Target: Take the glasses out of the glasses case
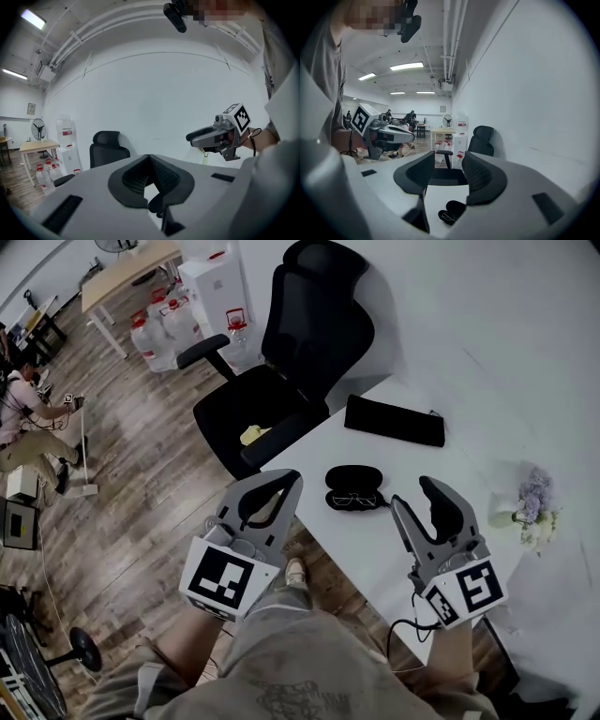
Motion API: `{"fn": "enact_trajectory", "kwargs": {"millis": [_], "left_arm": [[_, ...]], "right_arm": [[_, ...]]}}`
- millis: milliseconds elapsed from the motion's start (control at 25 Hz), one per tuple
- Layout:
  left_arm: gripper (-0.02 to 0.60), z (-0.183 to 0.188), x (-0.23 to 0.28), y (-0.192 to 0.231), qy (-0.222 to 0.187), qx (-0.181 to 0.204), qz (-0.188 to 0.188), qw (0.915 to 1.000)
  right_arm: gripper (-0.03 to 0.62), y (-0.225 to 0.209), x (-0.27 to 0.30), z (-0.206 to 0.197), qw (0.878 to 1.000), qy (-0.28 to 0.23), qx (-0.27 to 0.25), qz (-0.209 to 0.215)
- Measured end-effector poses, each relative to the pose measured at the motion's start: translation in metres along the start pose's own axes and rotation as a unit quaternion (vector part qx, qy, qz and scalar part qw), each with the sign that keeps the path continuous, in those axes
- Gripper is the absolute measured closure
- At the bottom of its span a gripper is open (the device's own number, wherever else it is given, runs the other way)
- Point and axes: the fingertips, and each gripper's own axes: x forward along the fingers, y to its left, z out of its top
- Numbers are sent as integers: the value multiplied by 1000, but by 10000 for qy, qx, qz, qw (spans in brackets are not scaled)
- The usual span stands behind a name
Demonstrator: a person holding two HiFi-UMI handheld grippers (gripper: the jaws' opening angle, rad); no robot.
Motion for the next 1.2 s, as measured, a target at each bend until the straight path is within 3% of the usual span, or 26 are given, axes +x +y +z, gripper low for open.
{"fn": "enact_trajectory", "kwargs": {"millis": [360,880,1200], "left_arm": [[566,-19,32,18,211,-19,-182,9996],[566,-46,63,21,658,-167,-155,9976],[566,-99,90,11,1209,-221,-261,9921]], "right_arm": [[379,-20,36,-21,9994,328,104,-100],[379,-41,64,-61,9954,924,231,137],[410,-42,83,-113,9872,1472,326,517]]}}
